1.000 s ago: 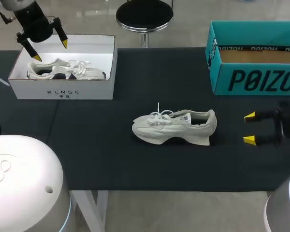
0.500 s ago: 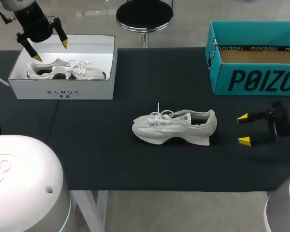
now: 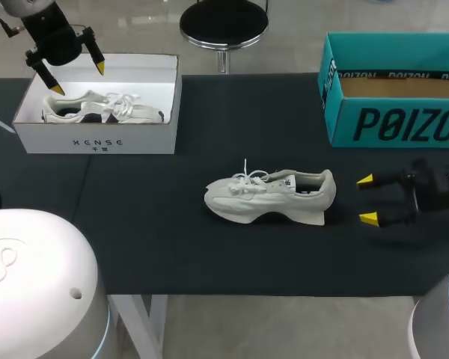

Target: Take the shoe out of the shoebox, open the shoe tongue, remove and reinsert the insole, then place the shoe into the shoebox

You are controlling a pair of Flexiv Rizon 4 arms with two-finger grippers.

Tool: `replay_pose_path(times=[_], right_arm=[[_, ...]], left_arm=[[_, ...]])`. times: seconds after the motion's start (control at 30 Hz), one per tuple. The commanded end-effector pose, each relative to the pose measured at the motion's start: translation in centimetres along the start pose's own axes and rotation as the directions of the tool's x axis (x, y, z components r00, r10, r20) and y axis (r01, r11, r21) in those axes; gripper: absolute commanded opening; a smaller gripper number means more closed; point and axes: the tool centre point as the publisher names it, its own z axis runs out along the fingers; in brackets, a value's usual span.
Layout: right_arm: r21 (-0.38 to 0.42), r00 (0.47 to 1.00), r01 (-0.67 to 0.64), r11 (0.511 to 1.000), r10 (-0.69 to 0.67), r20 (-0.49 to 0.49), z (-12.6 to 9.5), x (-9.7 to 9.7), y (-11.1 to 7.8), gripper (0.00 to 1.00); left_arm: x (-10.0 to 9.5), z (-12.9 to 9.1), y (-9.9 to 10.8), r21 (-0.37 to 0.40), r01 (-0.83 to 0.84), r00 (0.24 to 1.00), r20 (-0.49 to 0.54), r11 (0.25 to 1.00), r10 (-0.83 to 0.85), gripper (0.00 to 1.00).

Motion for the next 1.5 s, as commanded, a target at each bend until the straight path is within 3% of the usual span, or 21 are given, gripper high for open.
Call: replay_pose_path(times=[0.03,0.37,1.5], right_arm=[[0.001,1.0,0.004,1.0,-0.004,-0.01,1.0,-0.6,0.0,1.0],[0.002,0.999,0.014,1.0,-0.014,-0.037,3.9,-0.8,0.2,1.0],[-0.079,0.997,0.049,0.996,-0.054,-0.058,8.9,-1.1,0.0,1.0]], left_arm=[[0.1,0.0,-0.1,-0.003,-0.001,1.0,-0.001,1.0,0.001,1.0],[0.1,0.0,-0.1,-0.003,-0.001,1.0,-0.001,1.0,0.001,1.0],[0.1,0.0,-0.1,-0.003,-0.001,1.0,-0.001,1.0,0.001,1.0]])
